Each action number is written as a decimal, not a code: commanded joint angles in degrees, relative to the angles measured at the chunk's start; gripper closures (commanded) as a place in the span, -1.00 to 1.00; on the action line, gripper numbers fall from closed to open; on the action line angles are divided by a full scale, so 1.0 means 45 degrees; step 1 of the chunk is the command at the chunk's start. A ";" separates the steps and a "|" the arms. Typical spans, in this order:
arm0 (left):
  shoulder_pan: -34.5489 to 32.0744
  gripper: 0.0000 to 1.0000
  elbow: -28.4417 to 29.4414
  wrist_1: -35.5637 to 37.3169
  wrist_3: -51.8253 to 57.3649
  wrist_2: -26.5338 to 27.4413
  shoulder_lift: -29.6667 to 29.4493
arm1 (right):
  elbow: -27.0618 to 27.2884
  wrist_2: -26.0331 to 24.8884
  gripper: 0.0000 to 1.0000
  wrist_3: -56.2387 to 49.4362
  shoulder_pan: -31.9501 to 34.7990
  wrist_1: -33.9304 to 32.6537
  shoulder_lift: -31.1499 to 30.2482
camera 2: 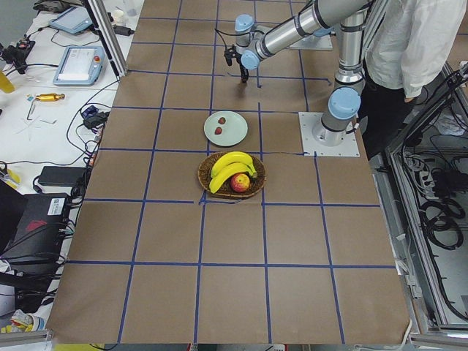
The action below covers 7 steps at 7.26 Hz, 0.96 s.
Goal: Collect all strawberries into plate
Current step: 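Carry the last strawberry onto the plate and release it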
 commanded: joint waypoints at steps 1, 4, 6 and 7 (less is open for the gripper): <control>0.1966 0.69 0.0928 -0.0917 0.2127 0.0415 0.0457 | 0.0000 0.0019 -1.00 0.0000 0.0000 -0.0007 -0.0004; 0.5522 0.68 0.0233 -0.1176 0.7182 0.0533 0.1160 | 0.0000 0.0039 -1.00 -0.0001 0.0000 -0.0007 -0.0005; 0.7419 0.66 -0.1073 -0.1157 1.0270 0.1270 0.1590 | -0.0020 0.0020 -1.00 0.0000 0.0000 -0.0007 -0.0005; 0.7930 0.14 -0.1583 -0.1040 1.0963 0.1276 0.1650 | -0.0020 0.0020 -1.00 0.0000 0.0000 -0.0007 -0.0024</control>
